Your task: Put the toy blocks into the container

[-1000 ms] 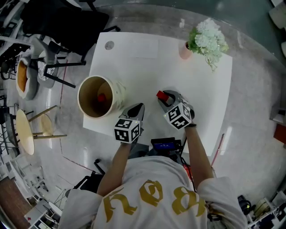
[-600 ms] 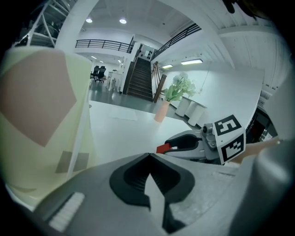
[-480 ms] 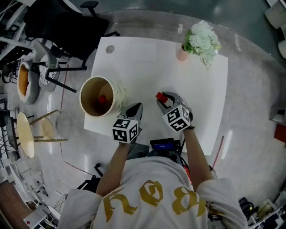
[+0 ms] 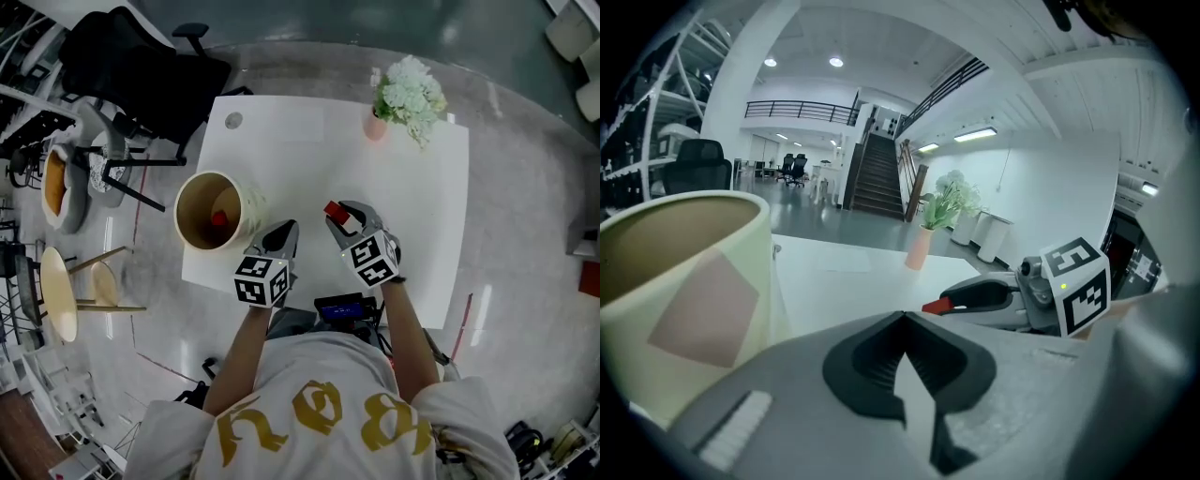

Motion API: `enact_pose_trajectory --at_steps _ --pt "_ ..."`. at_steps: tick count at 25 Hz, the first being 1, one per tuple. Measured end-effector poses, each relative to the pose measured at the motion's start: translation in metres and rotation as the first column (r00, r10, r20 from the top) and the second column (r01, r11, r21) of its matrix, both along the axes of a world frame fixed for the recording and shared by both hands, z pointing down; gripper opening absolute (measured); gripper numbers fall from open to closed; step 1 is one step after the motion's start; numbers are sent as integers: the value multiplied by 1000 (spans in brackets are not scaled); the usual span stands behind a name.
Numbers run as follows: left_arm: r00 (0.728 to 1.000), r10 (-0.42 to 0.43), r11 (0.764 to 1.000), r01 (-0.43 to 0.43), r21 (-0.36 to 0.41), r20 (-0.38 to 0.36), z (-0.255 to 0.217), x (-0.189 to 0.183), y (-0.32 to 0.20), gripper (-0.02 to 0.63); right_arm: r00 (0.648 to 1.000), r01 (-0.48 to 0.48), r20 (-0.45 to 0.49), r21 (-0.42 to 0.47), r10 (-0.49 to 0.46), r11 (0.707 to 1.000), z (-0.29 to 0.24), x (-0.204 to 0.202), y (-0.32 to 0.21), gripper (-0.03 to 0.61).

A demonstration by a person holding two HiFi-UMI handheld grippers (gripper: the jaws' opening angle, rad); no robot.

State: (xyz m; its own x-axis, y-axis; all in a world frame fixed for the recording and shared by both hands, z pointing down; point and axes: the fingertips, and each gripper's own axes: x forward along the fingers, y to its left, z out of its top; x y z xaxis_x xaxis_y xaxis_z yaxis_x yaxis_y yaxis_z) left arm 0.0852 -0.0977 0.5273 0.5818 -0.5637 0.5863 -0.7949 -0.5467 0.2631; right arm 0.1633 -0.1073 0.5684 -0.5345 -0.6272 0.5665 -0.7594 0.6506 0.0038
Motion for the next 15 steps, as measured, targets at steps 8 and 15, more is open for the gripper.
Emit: enact_pose_trajectory --at_steps 8,15 --pt "1000 -1 1000 2 23 -21 -15 0 5 1 997 -48 66 7 47 999 -18 -1 6 169" --pt "999 -16 998 19 64 -45 -34 -5 9 1 990 -69 128 27 65 997 -38 -13 10 169"
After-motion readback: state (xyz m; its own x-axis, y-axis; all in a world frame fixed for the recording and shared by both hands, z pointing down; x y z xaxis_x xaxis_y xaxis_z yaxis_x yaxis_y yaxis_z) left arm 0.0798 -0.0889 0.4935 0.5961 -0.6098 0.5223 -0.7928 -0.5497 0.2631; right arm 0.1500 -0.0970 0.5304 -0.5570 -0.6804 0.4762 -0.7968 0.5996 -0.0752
